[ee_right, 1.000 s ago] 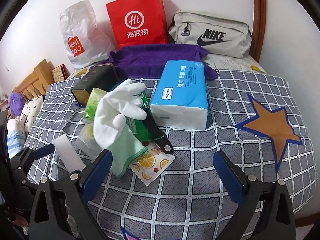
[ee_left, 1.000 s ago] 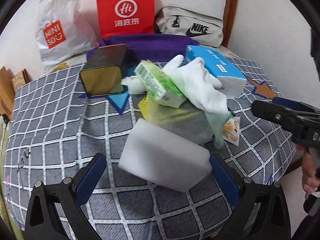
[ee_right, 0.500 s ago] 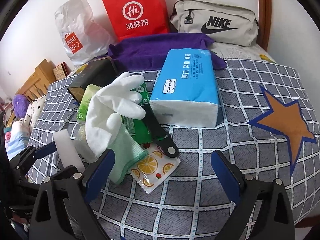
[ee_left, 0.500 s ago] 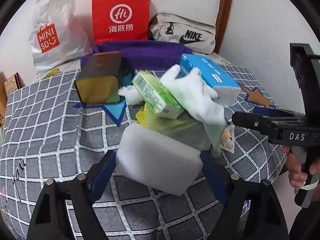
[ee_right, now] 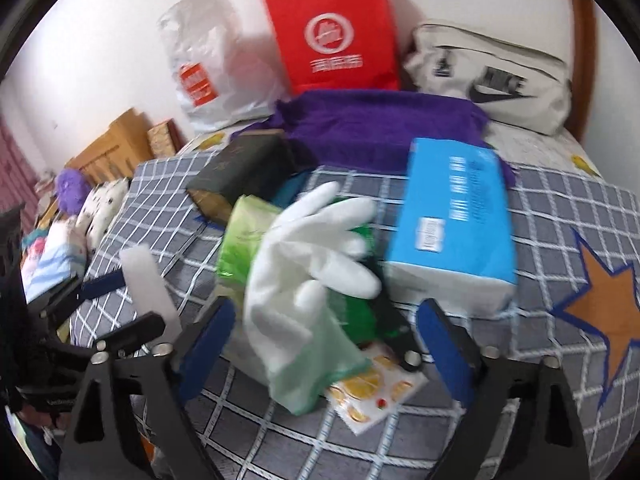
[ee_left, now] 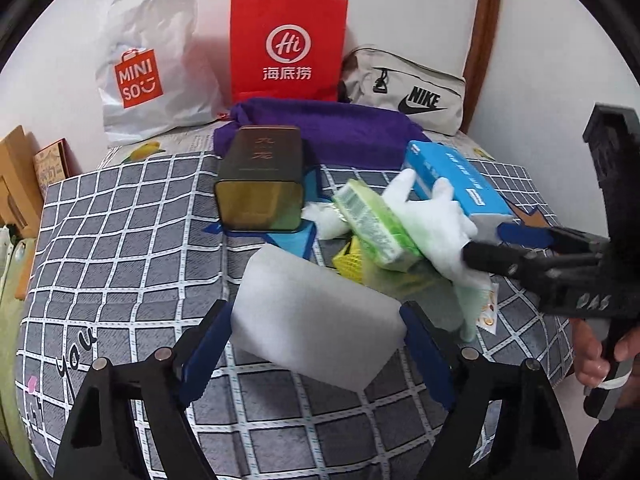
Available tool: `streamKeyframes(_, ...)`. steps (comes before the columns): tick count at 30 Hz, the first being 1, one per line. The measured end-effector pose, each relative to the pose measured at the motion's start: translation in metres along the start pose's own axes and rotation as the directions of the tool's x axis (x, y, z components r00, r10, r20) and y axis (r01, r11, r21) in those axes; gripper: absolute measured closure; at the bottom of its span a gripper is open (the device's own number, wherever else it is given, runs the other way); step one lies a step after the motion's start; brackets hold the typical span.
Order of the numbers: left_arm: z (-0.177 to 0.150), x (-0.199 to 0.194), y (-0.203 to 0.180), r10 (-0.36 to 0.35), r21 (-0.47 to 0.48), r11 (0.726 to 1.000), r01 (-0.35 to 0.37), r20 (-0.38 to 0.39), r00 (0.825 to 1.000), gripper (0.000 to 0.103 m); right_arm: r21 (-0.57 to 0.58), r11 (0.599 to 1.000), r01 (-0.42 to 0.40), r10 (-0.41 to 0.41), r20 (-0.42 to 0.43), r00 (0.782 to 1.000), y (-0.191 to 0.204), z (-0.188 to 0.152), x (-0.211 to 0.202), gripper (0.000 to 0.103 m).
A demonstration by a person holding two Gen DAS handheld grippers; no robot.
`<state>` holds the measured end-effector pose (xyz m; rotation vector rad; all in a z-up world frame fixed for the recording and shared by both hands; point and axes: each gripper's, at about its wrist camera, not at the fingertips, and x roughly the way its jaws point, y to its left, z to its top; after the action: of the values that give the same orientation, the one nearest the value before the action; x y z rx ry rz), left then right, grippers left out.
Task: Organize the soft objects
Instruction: 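Grasp the white glove with the right tool while the left tool grasps the white foam block, then carry the glove and foam block over the purple towel with both tools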
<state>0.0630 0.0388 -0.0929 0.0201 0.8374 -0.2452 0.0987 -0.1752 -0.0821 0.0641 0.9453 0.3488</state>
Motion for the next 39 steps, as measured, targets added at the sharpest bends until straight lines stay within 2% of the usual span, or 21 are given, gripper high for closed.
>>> streamKeyframes(1, 0.000, 0.001, 0.002, 0.003, -0.005, 1.000, -0.003, -0.002, 1.000, 0.019, -0.014, 1.000, -0.001, 0.001, -0.011, 1.000, 0.002, 0.000, 0.005, 0.027)
streamKeyframes(5, 0.001, 0.004, 0.009, -0.005, -0.034, 0.999, 0.004, -0.007, 1.000, 0.019, -0.054, 0.998, -0.024, 0.021, -0.053, 0.998, 0.009, -0.005, 0.022, 0.042)
streamKeyframes(14, 0.006, 0.014, 0.013, -0.023, -0.058, 0.998, 0.022, -0.024, 0.999, 0.019, -0.142, 0.989, -0.027, 0.021, -0.046, 0.999, 0.023, -0.008, 0.029, 0.082)
streamKeyframes(18, 0.012, 0.011, 0.015, -0.021, -0.061, 0.998, 0.020, -0.015, 1.000, 0.019, -0.132, 0.989, -0.064, 0.063, -0.009, 0.998, 0.024, -0.005, 0.010, 0.085)
streamKeyframes(26, 0.032, -0.005, 0.017, -0.005, -0.058, 0.998, 0.006, 0.019, 1.000, 0.019, -0.119, 0.990, -0.078, 0.086, 0.057, 0.995, 0.020, 0.010, -0.028, 0.085)
streamKeyframes(32, 0.052, -0.008, 0.020, 0.048, -0.056, 0.997, -0.046, 0.029, 0.998, 0.019, -0.115, 0.992, -0.060, 0.073, 0.112, 0.991, 0.010, 0.034, -0.049, 0.085)
streamKeyframes(39, 0.082, -0.001, 0.026, 0.092, -0.067, 0.994, -0.090, 0.028, 0.995, 0.019, -0.105, 0.994, -0.013, 0.027, 0.137, 0.990, -0.011, 0.067, -0.047, 0.085)
